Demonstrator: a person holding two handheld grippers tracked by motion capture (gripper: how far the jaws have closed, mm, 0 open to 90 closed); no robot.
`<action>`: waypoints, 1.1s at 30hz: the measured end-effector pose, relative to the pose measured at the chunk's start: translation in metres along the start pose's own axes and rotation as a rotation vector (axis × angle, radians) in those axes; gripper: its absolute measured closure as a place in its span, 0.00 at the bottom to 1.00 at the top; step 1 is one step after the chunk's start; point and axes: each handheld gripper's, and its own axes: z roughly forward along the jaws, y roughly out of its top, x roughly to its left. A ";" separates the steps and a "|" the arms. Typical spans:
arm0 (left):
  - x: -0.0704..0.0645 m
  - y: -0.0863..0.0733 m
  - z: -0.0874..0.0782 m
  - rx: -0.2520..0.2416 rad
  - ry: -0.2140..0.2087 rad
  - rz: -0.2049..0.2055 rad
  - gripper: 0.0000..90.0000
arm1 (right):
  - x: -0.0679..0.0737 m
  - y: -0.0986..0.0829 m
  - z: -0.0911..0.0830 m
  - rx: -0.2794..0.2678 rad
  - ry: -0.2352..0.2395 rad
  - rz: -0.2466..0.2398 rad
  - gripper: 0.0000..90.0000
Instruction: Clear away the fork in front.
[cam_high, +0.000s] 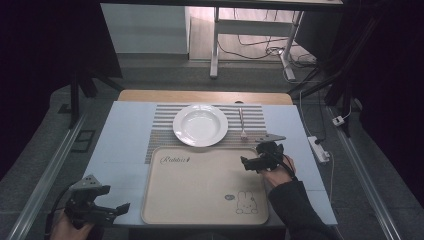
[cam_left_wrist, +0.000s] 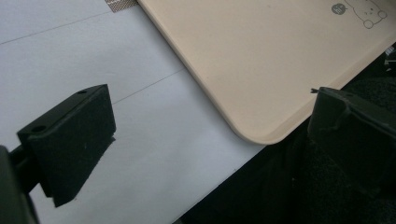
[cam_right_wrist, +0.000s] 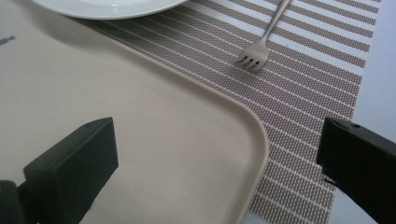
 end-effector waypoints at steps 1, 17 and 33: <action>0.000 0.000 0.000 0.000 0.000 -0.001 0.02 | -0.003 0.003 0.006 0.011 -0.004 0.016 0.00; 0.000 0.000 0.001 0.004 0.000 0.000 0.02 | -0.018 0.028 0.047 0.046 -0.066 0.029 0.00; 0.000 0.001 0.001 0.010 0.002 0.000 0.02 | -0.025 0.043 0.085 0.087 -0.114 0.002 0.06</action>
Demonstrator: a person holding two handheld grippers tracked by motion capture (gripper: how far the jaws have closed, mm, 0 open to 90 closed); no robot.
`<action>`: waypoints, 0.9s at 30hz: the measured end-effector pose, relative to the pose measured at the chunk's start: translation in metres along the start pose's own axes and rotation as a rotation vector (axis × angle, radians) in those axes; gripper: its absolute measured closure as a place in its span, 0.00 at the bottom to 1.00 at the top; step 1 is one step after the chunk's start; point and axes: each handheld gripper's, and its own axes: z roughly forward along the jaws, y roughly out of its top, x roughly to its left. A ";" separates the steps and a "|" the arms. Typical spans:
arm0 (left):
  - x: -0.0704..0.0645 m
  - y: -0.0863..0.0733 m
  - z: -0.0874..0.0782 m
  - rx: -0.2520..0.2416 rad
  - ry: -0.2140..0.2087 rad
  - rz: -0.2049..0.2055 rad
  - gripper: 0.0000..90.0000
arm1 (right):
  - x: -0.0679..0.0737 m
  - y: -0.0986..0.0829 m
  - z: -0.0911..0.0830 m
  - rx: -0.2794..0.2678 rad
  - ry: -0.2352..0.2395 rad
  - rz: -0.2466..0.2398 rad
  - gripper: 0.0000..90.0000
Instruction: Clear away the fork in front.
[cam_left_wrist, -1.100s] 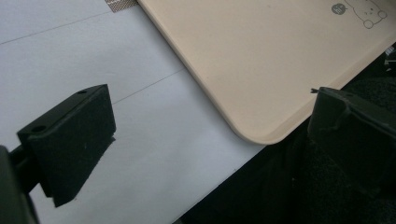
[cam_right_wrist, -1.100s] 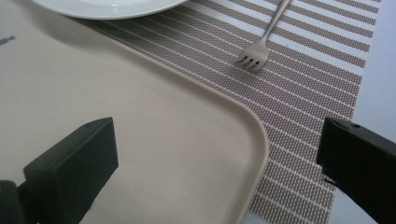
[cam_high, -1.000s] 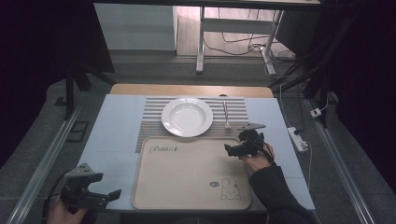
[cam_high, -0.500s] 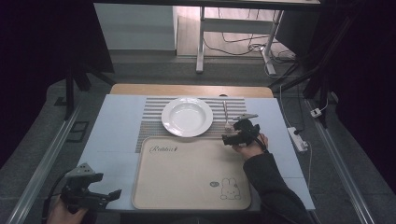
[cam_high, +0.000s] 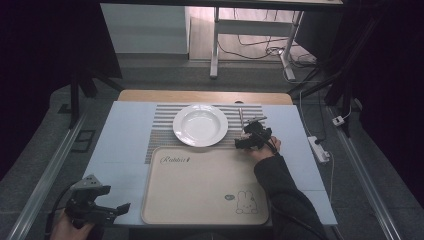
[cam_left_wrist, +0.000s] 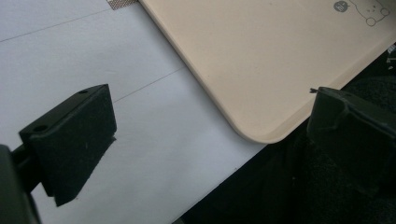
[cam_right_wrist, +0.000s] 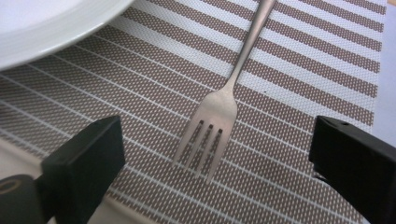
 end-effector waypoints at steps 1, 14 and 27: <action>0.000 0.000 0.000 0.000 0.000 0.000 0.02 | 0.000 0.000 0.000 0.000 0.000 0.000 0.06; -0.001 0.000 0.000 0.004 0.002 0.003 0.03 | 0.006 0.003 0.000 -0.011 -0.031 -0.110 0.50; -0.001 0.000 0.001 0.007 0.002 0.004 0.03 | 0.007 0.004 0.000 0.036 -0.015 -0.113 0.76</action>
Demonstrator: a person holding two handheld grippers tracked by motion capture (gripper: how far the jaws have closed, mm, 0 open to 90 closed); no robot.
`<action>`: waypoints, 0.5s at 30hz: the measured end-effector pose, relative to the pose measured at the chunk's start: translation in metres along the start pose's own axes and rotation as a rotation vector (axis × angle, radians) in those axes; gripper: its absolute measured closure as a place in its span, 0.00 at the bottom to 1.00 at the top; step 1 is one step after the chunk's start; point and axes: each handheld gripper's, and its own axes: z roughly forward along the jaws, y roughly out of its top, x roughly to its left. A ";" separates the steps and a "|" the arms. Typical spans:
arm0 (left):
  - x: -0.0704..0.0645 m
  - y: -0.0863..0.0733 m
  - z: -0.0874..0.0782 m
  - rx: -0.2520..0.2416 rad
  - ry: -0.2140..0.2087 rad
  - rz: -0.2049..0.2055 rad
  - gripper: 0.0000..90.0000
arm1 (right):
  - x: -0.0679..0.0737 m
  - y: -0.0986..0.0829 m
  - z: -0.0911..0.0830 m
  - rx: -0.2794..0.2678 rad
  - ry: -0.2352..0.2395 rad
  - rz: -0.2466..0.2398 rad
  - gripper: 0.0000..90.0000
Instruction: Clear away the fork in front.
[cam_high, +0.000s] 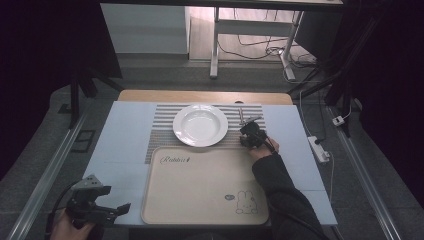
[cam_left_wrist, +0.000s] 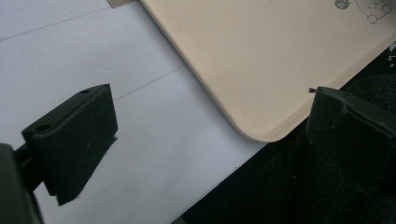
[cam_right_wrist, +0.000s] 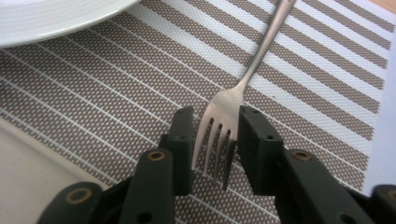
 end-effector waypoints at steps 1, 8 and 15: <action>0.000 0.000 0.000 0.000 0.000 -0.001 0.03 | -0.001 0.000 0.000 0.002 0.000 0.003 0.78; 0.000 0.000 0.000 0.001 0.000 -0.001 0.03 | -0.008 0.000 -0.006 -0.006 -0.001 0.041 0.97; 0.000 0.000 0.000 0.000 0.000 -0.001 0.03 | -0.016 -0.003 -0.006 0.012 0.046 0.138 0.99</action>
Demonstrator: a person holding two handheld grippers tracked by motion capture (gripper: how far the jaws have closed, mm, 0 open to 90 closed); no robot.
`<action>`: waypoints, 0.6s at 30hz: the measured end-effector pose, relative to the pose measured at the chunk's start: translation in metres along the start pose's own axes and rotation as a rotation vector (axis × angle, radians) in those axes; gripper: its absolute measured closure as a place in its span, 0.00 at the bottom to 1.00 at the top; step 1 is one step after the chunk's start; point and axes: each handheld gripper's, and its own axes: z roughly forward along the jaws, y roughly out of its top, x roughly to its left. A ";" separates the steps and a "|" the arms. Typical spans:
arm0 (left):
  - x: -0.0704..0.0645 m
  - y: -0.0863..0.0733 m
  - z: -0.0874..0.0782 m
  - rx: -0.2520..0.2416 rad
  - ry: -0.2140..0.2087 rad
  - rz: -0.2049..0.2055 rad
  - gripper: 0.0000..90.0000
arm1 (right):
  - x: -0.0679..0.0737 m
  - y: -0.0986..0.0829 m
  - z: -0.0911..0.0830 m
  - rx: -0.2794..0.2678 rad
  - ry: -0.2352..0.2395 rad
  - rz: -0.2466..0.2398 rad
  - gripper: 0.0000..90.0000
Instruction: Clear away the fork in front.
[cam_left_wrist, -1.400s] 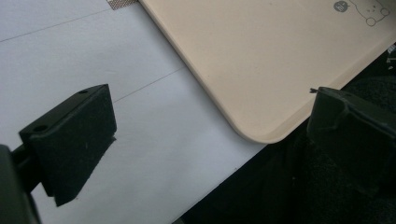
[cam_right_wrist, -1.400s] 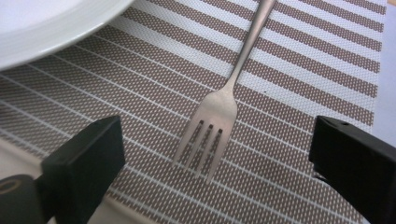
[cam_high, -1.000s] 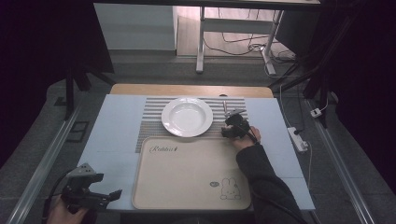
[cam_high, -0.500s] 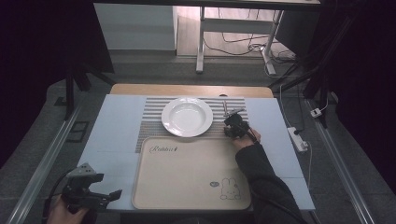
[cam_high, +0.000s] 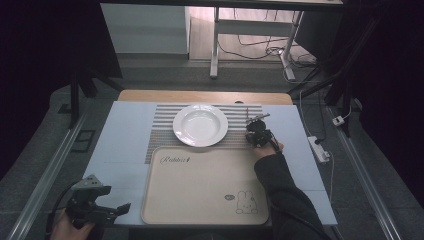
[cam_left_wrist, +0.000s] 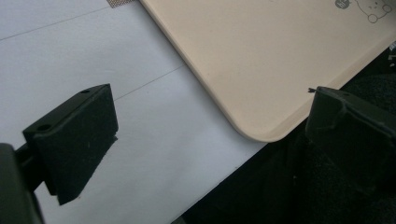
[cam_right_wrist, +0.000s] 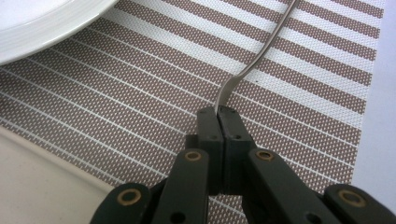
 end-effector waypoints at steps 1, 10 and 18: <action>0.000 0.000 0.000 0.000 0.000 0.000 0.03 | 0.000 0.000 0.000 0.000 0.000 0.000 0.99; 0.001 -0.001 -0.002 -0.017 -0.015 -0.004 0.02 | -0.001 0.001 -0.014 -0.037 0.034 -0.010 0.99; 0.001 -0.002 -0.004 -0.037 -0.030 0.002 0.01 | 0.002 0.000 -0.039 -0.105 0.052 -0.057 0.99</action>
